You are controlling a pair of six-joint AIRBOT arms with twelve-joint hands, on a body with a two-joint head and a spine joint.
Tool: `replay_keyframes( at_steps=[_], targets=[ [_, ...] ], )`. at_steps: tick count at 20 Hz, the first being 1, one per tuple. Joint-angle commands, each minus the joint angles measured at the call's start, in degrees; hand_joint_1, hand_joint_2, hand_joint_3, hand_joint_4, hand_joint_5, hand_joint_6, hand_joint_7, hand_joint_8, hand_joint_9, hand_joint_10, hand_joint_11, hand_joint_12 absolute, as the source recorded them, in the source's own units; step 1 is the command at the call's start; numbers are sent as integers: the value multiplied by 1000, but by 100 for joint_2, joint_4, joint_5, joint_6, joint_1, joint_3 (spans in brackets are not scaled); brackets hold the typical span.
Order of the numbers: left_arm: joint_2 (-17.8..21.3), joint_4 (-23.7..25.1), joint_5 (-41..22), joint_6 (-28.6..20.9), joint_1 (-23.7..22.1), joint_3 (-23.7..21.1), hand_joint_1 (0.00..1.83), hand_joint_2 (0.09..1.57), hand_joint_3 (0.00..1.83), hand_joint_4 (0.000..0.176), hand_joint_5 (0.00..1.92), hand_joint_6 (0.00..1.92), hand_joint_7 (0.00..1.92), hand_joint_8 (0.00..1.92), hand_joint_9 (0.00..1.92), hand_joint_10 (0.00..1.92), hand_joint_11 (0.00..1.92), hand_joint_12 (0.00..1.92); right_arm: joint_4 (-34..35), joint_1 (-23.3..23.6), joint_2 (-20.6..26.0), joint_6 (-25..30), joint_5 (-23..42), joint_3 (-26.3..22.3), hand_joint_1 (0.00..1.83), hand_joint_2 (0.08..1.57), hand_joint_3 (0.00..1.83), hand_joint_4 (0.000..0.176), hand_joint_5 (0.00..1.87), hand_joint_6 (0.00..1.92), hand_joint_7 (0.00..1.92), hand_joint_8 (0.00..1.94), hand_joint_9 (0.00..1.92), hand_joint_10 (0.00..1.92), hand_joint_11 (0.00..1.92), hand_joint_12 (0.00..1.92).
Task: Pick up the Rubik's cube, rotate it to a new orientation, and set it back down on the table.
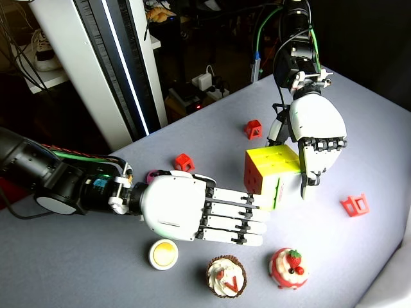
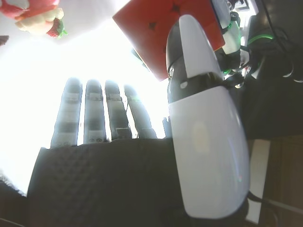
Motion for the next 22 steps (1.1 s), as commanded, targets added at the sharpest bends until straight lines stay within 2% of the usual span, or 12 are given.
replay_keyframes(
  at_steps=[1, 3, 5, 8, 10, 12, 13, 15, 16, 18, 19, 22],
  targets=[
    [44, -26, -801, -53, -45, 31, 1223, 1153, 1, 0, 375, 121, 981, 1919, 1220, 1921, 1380, 1921, 50, 55, 50, 57, 726, -28, 1007, 1096, 0, 0, 0, 0, 0, 0, 19, 8, 0, 0],
    [42, -58, -814, -53, -39, 44, 1203, 1167, 1, 0, 644, 93, 824, 1921, 1029, 1921, 1210, 1921, 33, 41, 96, 56, 776, -73, 1113, 1135, 12, 0, 0, 0, 0, 0, 3, 1, 0, 0],
    [42, -62, -846, -54, -41, 39, 1298, 1193, 89, 0, 723, 117, 727, 1512, 812, 1921, 1006, 1921, 19, 33, 99, 56, 785, -83, 1068, 1102, 0, 0, 0, 0, 0, 0, 0, 0, 0, 0],
    [44, -60, -921, -66, -40, 26, 1164, 1250, 15, 0, 683, 1356, 693, 1555, 830, 1921, 986, 1921, 1, 7, 85, 56, 781, -77, 1058, 1085, 0, 0, 0, 0, 0, 0, 0, 0, 0, 0],
    [47, -60, -928, -66, -40, 29, 1113, 1217, 0, 0, 772, 1283, 843, 1897, 1040, 1921, 1215, 1921, -32, 4, 70, 56, 779, -77, 1010, 1079, 0, 0, 0, 0, 0, 0, 11, 5, 12, 7],
    [48, -56, -931, -66, -38, 26, 1210, 1129, 0, 0, 560, 554, 954, 1920, 1193, 1921, 1361, 1921, -70, 4, 61, 56, 758, -78, 996, 1074, 0, 0, 0, 0, 0, 0, 1, 1, 1, 4],
    [48, -56, -931, -66, -34, 26, 1135, 1187, 7, 0, 742, 1116, 917, 1921, 1160, 1921, 1341, 1921, -72, 4, 55, 56, 752, -78, 970, 1075, 0, 0, 0, 0, 0, 0, 1, 0, 0, 0],
    [48, -56, -949, -94, -4, 22, 1180, 1235, 11, 0, 717, 1338, 769, 1569, 1079, 1921, 1248, 1921, -73, -7, 53, 56, 748, -81, 974, 1077, 0, 0, 0, 0, 0, 0, 0, 0, 0, 0],
    [51, -56, -963, -117, 7, 22, 1204, 1165, 0, 0, 552, 869, 866, 1804, 1092, 1921, 1253, 1921, -73, -9, 54, 56, 748, -82, 978, 1080, 0, 0, 0, 0, 0, 0, 0, 0, 0, 0],
    [54, -54, -966, -129, 9, 23, 1112, 1213, 14, 0, 750, 1288, 930, 1916, 1153, 1921, 1319, 1921, -72, -10, 54, 56, 748, -83, 962, 1086, 0, 0, 0, 0, 0, 0, 0, 0, 0, 0],
    [53, -52, -970, -134, 5, 23, 1177, 1238, 25, 0, 700, 1371, 767, 1586, 1106, 1921, 1268, 1921, -72, -11, 53, 56, 745, -83, 966, 1094, 0, 0, 0, 0, 0, 0, 0, 0, 0, 0],
    [49, -32, -971, -144, -4, 21, 1197, 1245, 6, 0, 702, 1364, 739, 1470, 1006, 1921, 1184, 1921, -74, -11, 6, 56, 706, -60, 1022, 1090, 0, 0, 0, 0, 0, 0, 0, 0, 0, 0]
  ],
)
